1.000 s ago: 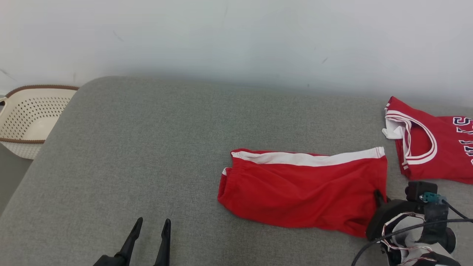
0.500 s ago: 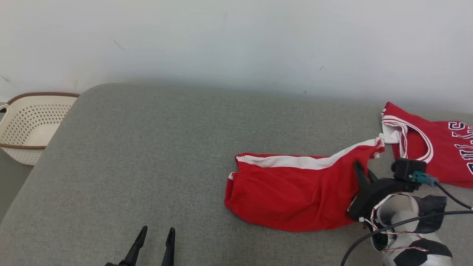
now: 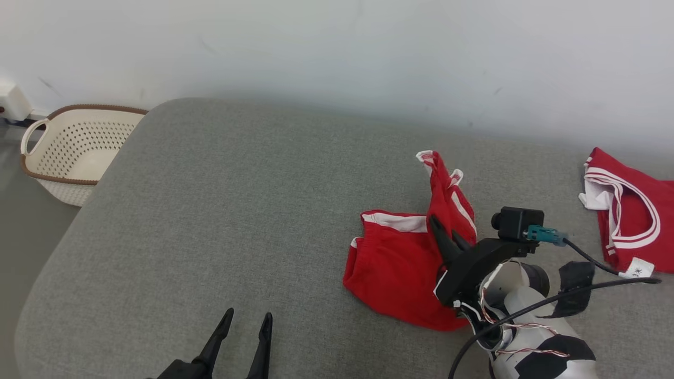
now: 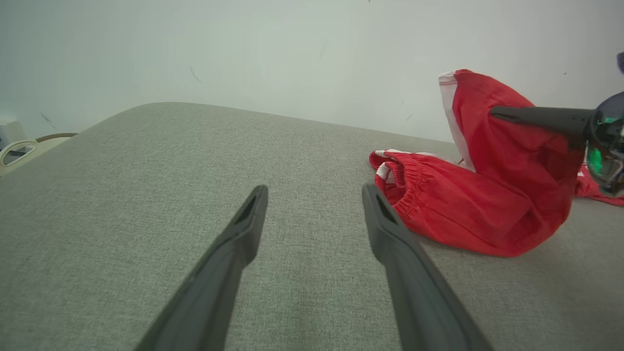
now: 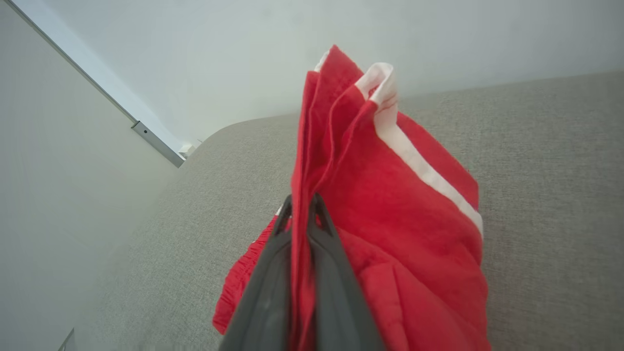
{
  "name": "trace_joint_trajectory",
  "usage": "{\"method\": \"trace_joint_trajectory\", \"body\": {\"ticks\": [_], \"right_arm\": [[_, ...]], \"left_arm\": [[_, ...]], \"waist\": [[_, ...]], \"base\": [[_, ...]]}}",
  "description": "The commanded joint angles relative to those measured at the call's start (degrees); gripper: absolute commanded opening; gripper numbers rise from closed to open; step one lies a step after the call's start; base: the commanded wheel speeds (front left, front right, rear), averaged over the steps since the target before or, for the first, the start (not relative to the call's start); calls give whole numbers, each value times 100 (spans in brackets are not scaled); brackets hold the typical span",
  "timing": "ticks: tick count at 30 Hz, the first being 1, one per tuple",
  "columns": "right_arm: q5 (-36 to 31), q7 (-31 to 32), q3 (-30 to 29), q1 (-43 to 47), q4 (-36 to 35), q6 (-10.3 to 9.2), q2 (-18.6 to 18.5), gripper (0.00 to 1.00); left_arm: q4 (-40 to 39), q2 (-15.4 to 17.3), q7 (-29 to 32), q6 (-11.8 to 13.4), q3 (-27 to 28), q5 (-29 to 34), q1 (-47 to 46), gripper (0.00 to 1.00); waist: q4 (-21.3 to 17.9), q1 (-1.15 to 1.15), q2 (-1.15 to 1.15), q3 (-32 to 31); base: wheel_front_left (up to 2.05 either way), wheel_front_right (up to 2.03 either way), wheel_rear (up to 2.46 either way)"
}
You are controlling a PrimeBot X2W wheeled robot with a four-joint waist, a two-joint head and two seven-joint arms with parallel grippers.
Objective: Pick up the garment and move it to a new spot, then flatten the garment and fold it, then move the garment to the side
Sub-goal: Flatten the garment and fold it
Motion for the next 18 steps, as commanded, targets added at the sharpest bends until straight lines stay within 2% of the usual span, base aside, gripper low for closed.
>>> {"method": "trace_joint_trajectory", "body": {"ticks": [1, 10, 18], "right_arm": [[42, 46, 36, 1, 44, -4, 62, 0], [26, 10, 133, -171, 582, -4, 308, 0], [244, -382, 384, -320, 1023, -4, 423, 0]], "left_arm": [[36, -4, -26, 7, -37, -28, -63, 100], [126, -20, -26, 55, -321, -132, -282, 100], [203, -22, -27, 111, -477, -256, -439, 100]], "waist": [[116, 0, 0, 87], [305, 0, 0, 237], [355, 0, 0, 285]], "base": [[0, 0, 0], [0, 0, 0], [0, 0, 0]]}}
